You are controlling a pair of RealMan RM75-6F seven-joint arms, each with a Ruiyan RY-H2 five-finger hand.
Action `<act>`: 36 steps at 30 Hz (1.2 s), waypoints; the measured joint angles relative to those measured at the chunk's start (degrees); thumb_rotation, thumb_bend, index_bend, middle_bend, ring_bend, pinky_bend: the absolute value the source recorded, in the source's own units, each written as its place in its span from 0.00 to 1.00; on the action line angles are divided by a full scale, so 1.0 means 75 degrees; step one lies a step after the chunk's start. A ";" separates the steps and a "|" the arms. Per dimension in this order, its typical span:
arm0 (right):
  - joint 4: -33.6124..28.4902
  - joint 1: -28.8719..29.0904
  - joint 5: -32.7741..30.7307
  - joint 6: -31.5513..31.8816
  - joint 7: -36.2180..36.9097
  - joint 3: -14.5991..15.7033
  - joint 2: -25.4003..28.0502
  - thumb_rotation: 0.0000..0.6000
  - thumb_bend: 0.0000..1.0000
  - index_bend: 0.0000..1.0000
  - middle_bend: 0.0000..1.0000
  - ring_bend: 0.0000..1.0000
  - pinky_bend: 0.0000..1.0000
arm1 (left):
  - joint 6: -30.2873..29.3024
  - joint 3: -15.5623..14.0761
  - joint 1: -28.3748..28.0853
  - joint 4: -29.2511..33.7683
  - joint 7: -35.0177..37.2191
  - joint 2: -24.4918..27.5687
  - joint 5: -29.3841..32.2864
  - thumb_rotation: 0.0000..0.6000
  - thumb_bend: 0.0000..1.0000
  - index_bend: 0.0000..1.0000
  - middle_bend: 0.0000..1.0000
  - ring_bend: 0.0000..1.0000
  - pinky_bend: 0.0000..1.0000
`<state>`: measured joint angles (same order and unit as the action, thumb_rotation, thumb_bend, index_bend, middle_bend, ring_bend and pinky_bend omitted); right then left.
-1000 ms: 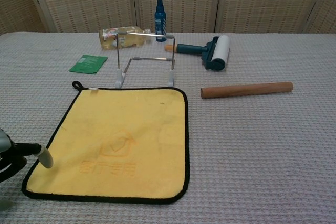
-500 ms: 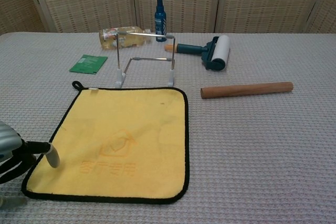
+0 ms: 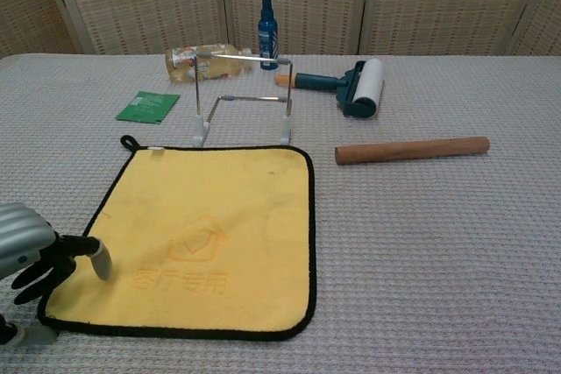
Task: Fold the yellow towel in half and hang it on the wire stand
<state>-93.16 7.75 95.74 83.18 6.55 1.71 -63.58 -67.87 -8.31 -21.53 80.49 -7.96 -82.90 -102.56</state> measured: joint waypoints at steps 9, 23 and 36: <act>0.0114 -0.0033 -0.0051 0.0016 0.0096 0.0009 -0.0022 1.00 0.46 0.34 0.35 0.29 0.26 | 0.0077 0.0107 -0.0093 0.0004 -0.0194 -0.0116 0.0167 1.00 0.22 0.41 0.82 0.75 0.93; 0.0223 0.0007 -0.0063 -0.0028 0.0167 -0.0012 -0.0088 1.00 0.46 0.34 0.35 0.29 0.26 | 0.0099 0.0138 -0.0137 0.0067 -0.0174 -0.0119 0.0409 1.00 0.34 0.42 0.82 0.75 0.93; 0.0187 0.0041 -0.0031 -0.0028 0.0140 -0.0030 -0.0123 1.00 0.46 0.34 0.35 0.29 0.26 | -0.0016 0.0121 -0.0137 -0.0117 -0.0174 -0.0253 0.0434 1.00 0.39 0.49 0.83 0.76 0.93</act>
<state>-91.75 8.06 95.50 82.97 7.61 1.48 -64.50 -67.99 -7.41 -22.55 79.61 -9.27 -84.80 -99.30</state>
